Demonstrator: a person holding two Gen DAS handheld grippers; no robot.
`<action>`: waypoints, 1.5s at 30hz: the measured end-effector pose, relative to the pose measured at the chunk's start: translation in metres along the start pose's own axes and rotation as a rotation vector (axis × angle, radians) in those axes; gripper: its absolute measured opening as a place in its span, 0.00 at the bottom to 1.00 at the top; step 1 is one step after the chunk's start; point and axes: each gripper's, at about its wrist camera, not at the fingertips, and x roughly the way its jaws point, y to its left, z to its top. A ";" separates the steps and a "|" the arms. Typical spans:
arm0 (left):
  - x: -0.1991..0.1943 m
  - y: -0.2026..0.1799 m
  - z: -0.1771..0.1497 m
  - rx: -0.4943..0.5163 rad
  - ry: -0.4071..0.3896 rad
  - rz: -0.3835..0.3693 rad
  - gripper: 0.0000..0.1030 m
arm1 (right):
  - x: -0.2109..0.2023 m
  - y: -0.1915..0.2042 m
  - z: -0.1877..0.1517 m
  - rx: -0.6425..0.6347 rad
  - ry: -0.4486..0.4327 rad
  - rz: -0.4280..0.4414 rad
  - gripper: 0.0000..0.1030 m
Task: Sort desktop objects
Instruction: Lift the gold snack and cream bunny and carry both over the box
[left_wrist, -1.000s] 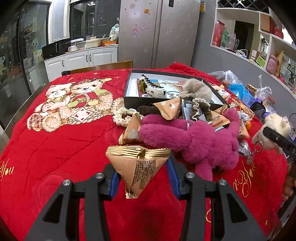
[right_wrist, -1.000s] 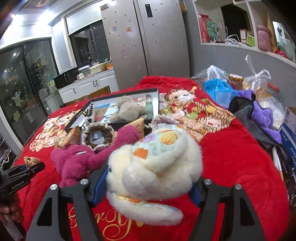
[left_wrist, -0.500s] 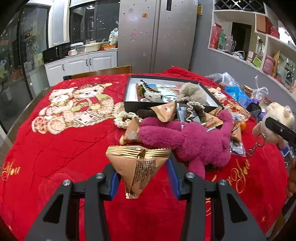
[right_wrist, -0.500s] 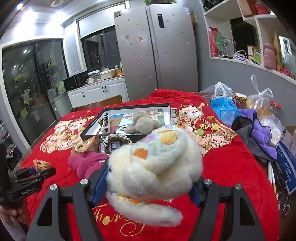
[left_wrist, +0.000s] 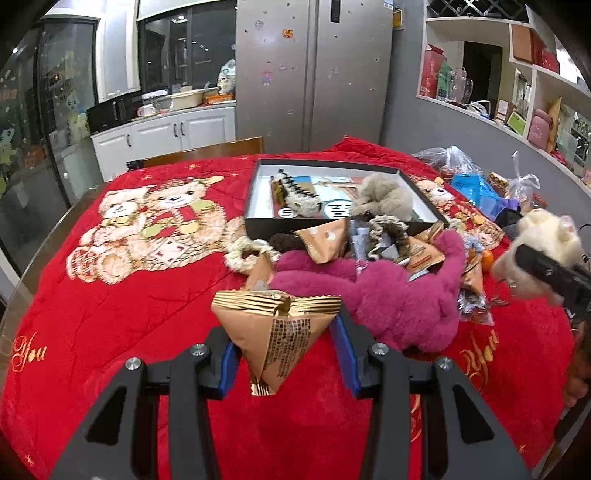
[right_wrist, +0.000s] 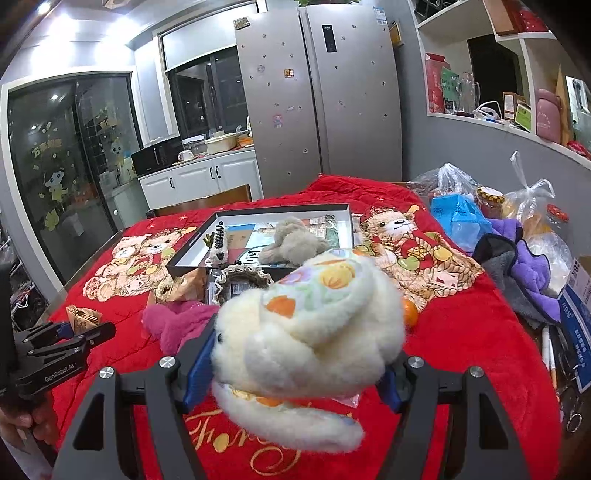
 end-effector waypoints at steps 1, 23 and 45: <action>0.001 -0.001 0.003 0.001 -0.002 -0.005 0.44 | 0.003 0.001 0.002 0.000 0.004 0.003 0.71; 0.064 -0.031 0.125 0.078 -0.057 -0.004 0.44 | 0.074 0.025 0.079 -0.006 0.045 0.056 0.71; 0.216 -0.009 0.189 0.054 0.032 0.011 0.44 | 0.201 0.020 0.147 -0.066 0.108 0.008 0.72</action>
